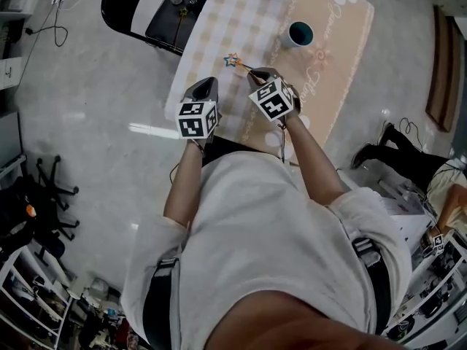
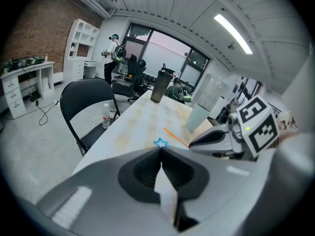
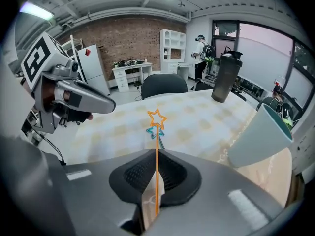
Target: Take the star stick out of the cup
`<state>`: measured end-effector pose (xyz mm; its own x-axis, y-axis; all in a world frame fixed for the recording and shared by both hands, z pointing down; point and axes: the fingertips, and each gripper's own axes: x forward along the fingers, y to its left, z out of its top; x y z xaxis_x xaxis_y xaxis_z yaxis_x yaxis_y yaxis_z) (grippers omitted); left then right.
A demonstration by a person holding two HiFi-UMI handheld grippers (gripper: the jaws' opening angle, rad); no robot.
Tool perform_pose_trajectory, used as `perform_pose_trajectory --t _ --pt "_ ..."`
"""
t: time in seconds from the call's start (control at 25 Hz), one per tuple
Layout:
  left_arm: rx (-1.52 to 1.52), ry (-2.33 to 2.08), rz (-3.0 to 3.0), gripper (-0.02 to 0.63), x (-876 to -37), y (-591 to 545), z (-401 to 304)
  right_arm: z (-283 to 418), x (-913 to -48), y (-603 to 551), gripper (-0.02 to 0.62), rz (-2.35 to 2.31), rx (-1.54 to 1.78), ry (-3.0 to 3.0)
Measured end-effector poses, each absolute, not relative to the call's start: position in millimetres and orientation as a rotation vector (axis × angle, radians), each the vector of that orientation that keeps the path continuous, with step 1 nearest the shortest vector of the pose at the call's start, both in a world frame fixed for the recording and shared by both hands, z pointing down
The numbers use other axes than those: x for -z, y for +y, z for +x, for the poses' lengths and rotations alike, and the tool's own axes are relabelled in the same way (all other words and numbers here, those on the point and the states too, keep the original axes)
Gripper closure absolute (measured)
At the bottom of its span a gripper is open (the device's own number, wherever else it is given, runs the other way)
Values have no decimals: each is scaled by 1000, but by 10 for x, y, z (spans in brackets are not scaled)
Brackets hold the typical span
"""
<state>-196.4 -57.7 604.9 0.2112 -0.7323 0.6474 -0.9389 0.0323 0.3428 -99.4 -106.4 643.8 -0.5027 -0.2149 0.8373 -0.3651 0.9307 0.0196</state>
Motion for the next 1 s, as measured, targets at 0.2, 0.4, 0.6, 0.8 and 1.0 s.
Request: perform_pose_trajectory --t 0.2,0.4,0.6,0.8,1.0 --pt "-355 -1559 1744 601 -6082 -507 -1988 -1016 -6558 -1065 578 420 -217 -2104" --pt "-370 -1521 1789 601 -6060 -463 -1959 -1035 -6638 -1063 543 457 -241 -2146" --pt "-364 -1475 1867 601 -5923 -351 -1908 -957 -6397 -1019 496 592 -250 -2224" --pt "-352 -1431 2034 601 -5687 -268 -1717 -748 -5808 -841 589 889 -315 -2342" --pt "-313 -1435 2092 601 -5439 -177 -1394 -389 -5371 -585 595 1034 -338 -2421"
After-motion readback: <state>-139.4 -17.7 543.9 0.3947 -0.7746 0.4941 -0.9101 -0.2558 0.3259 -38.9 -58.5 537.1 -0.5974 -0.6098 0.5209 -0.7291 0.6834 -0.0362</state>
